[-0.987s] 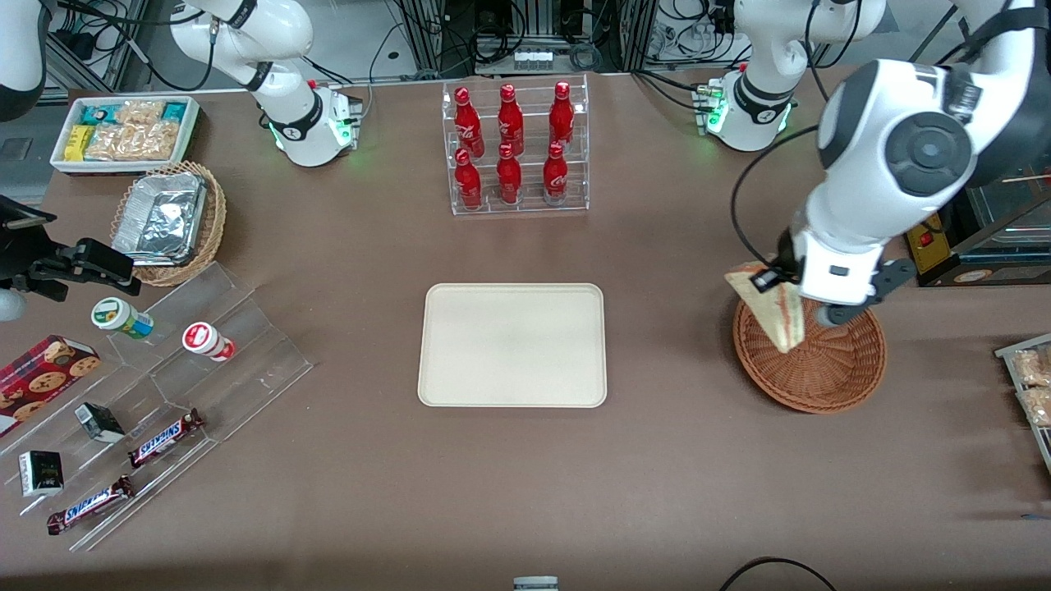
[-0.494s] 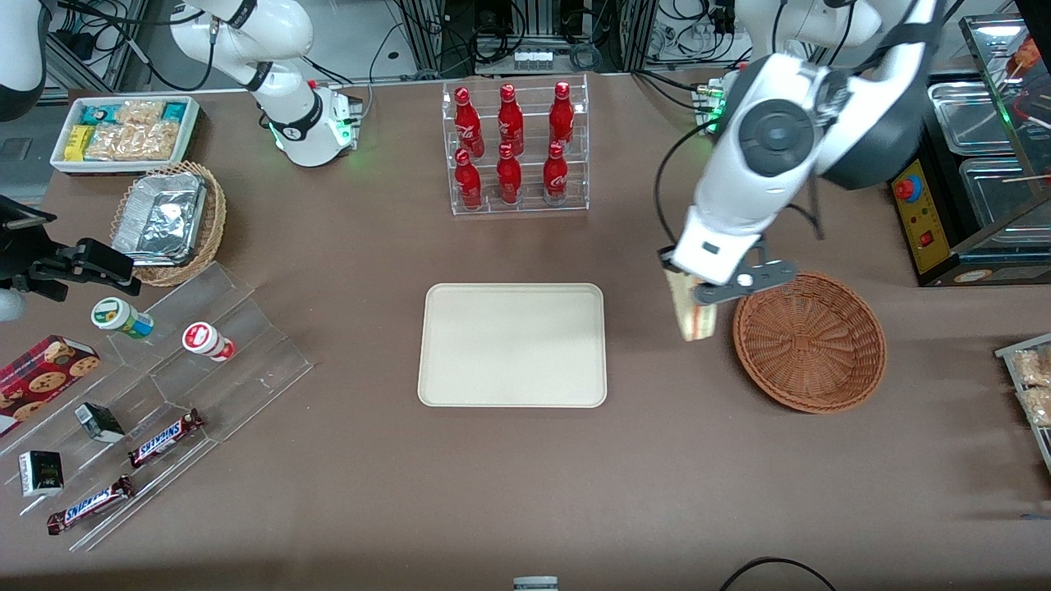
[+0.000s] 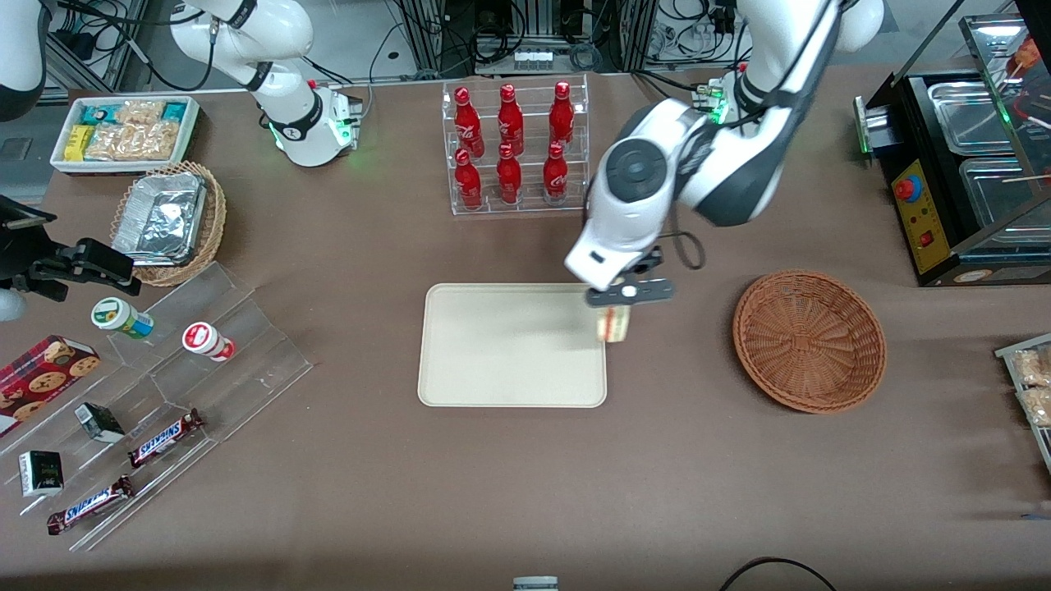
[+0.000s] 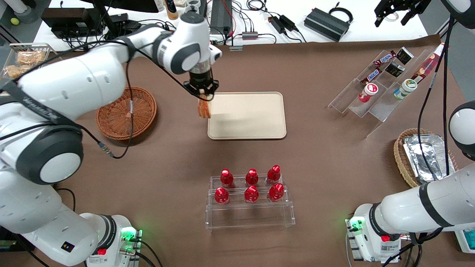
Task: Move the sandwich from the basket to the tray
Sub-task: 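Carry the sandwich over the cream tray with the left gripper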
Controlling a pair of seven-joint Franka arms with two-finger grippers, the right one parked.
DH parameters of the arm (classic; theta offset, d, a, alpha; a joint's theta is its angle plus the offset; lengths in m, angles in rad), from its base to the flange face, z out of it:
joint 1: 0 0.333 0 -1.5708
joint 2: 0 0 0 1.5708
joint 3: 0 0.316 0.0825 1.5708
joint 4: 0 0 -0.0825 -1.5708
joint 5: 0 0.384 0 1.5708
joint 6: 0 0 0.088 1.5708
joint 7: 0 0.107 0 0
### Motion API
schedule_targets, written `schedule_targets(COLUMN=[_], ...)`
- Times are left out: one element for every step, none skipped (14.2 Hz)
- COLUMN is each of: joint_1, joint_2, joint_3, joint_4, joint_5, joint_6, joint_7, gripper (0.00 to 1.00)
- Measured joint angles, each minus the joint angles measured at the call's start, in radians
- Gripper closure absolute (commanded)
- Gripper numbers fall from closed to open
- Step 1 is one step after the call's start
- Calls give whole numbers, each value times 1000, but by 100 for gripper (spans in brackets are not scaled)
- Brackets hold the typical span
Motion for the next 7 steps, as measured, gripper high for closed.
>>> schedule_targets(joint_1=[-19, -32, -39, -42, -44, -47, -50], joint_2=[33, 64, 91, 114, 132, 149, 163], joint_3=[0, 1, 1, 1, 1, 1, 2], joint_4=[15, 31, 43, 51, 57, 62, 65], joint_5=[0, 0, 1, 1, 1, 3, 12], joint_6=[16, 27, 41, 62, 82, 91, 96], joint_7=[0, -1, -1, -1, -1, -1, -1], gripper=[78, 78, 78, 78, 78, 78, 76])
